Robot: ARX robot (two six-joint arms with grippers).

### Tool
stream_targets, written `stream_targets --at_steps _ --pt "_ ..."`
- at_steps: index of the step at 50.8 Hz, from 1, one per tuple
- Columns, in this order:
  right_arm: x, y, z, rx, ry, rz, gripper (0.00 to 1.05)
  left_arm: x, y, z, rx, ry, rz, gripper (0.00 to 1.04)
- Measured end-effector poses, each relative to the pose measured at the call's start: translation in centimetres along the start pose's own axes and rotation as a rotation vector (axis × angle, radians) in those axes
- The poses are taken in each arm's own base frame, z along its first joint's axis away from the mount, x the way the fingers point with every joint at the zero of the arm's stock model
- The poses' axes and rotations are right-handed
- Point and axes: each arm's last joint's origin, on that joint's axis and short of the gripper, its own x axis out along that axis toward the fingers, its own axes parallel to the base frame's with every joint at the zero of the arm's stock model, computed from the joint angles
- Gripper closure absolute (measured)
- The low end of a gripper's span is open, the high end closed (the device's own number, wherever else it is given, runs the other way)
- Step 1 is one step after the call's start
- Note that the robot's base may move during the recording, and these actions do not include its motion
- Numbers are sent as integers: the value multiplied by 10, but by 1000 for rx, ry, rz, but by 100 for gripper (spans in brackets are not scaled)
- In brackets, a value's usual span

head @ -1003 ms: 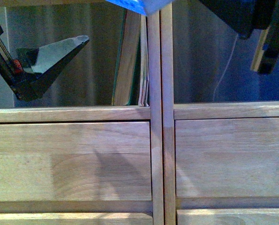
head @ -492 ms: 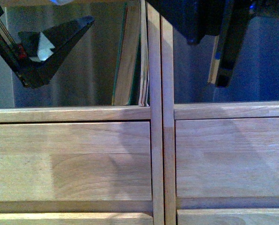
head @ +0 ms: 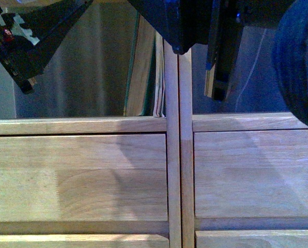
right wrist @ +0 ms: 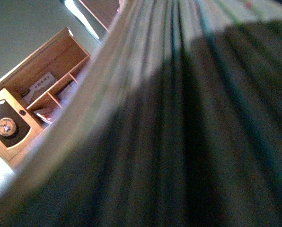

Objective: Organize books on shelf

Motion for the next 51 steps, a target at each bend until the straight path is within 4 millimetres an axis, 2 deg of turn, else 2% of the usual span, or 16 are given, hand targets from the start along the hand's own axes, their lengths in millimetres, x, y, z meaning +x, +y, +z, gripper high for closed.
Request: stream_targets --at_steps 2,6,11,16,19,25,30,33,40,42,46,49,51 --pt "0 0 0 9 -1 5 98 0 0 0 -2 -1 0 58" --pt "1 1 -1 15 -1 11 97 0 0 0 -6 -1 0 64" --pt "2 2 -3 18 13 27 81 0 -1 0 -15 1 -2 80" --pt "2 2 -4 15 13 25 72 0 -1 0 -26 1 -2 87" --pt "2 1 -5 17 18 20 63 0 -1 0 -43 3 -5 95" --pt "-7 0 -6 3 36 17 44 0 -2 0 -53 14 -9 98" --pt "-24 0 1 -28 41 5 27 0 -2 -1 -58 29 -12 98" --pt "-33 -2 5 -44 36 -12 21 -3 -5 0 -42 21 -7 98" --pt "-62 -8 14 -96 30 -90 6 -51 -33 -17 71 -15 123 98" --pt "-80 -11 22 -138 0 -156 7 -59 -49 -15 188 -46 166 98" --pt "-100 -11 28 -198 -9 -212 7 -58 -58 -4 343 -96 225 98" --pt "-115 -9 33 -251 -19 -241 7 -56 -58 6 434 -122 295 98" --pt "-127 -6 40 -294 -44 -279 7 -55 -51 11 486 -129 373 98"
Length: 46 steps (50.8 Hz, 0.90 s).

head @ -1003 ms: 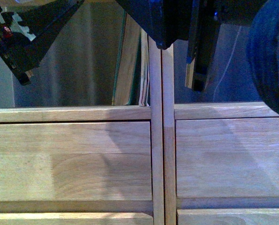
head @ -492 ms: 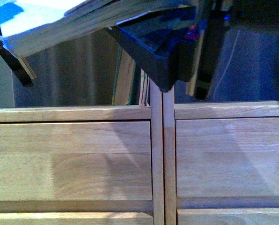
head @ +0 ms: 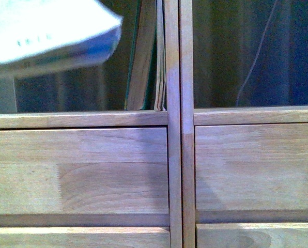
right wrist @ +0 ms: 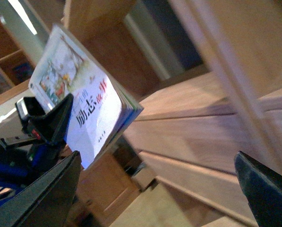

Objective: Organize books on shelf

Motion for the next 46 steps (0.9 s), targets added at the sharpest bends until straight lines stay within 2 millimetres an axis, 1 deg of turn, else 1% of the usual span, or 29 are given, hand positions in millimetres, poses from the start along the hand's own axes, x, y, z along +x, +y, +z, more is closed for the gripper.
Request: stream_targets --at_steps 9,12,17,21,22,29,35,39,42,46 --pt "-32 -9 19 -111 -82 -136 7 17 34 -7 171 61 191 98" --pt "-46 -11 24 -152 -117 -176 7 34 49 -2 293 56 250 98" --pt "-60 -13 22 -173 -151 -221 7 62 65 10 443 37 317 98" --pt "-62 -13 20 -167 -148 -224 7 90 78 13 541 49 353 98" --pt "-62 -12 20 -169 -149 -221 7 100 82 13 566 53 355 98" --pt "-63 -12 21 -168 -150 -220 7 149 99 5 661 95 401 98" --pt "-63 -12 21 -166 -150 -220 7 178 101 -1 730 105 432 98" --pt "-63 -12 21 -165 -150 -220 7 193 102 -5 789 113 457 98" --pt "-63 -12 21 -165 -150 -220 7 207 102 -11 845 140 475 98" --pt "-63 -12 21 -165 -150 -220 7 219 103 -22 875 168 495 98"
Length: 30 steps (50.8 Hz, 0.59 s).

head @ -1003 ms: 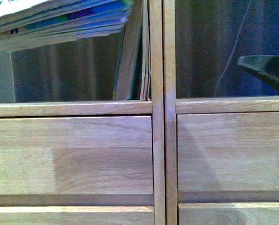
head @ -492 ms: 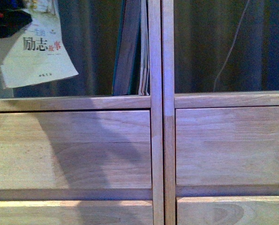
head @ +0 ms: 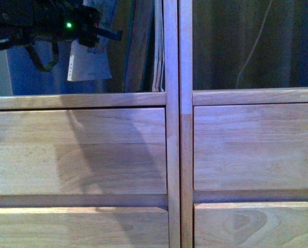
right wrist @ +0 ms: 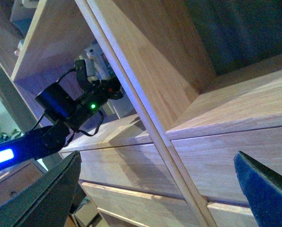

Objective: Organize books on shelf

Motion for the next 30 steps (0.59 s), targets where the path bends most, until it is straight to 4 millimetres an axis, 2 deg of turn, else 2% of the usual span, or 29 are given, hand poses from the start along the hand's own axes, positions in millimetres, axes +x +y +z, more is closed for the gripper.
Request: stream_targets --at_steps 10,20,30 --pt "0 0 0 0 0 0 7 11 -20 -17 30 68 13 98" --pt "0 0 0 0 0 0 7 11 -26 -16 11 86 24 98" --pt "0 0 0 0 0 0 7 7 -29 -17 -40 85 18 62"
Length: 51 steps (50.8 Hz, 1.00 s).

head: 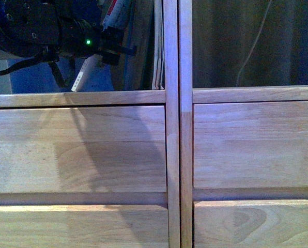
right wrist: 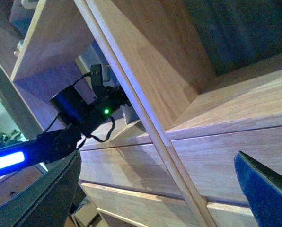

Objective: Organize books on shelf

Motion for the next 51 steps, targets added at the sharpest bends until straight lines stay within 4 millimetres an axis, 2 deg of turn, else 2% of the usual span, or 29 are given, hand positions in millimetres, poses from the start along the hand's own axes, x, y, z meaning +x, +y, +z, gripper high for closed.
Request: stream_targets --at_steps 3,9,16,19,23,29,32,36,40,41,44,46,48,51 --pt "0 0 0 0 0 0 7 -6 1 0 -24 -11 -4 50" --pt "0 0 0 0 0 0 7 -22 5 8 -70 -42 -9 32" --pt "0 0 0 0 0 0 7 -67 18 26 -159 -94 -39 6" --pt "0 0 0 0 0 0 7 -93 24 30 -193 -114 -58 8" --pt "0 0 0 0 0 0 7 -140 36 31 -238 -147 -97 7" --pt "0 0 0 0 0 0 7 -211 57 16 -309 -136 -154 7" --pt "0 0 0 0 0 0 7 -227 59 11 -338 -130 -157 7" --pt "0 0 0 0 2 2 7 -232 60 14 -358 -142 -164 7" --pt "0 0 0 0 0 0 7 -239 58 3 -348 93 47 22" --pt "1 1 0 -27 -28 -60 10 -246 57 -5 -334 161 101 27" --pt "0 5 -2 -89 -50 -323 21 -260 54 -25 -315 222 151 39" --pt "-6 2 -15 -202 21 -480 29 -270 52 -37 -310 234 158 48" --pt "-12 -3 -32 -291 95 -562 38 -279 49 -47 -307 238 158 57" --pt "-19 -6 -46 -412 139 -595 50 -290 46 -59 -304 237 153 69"
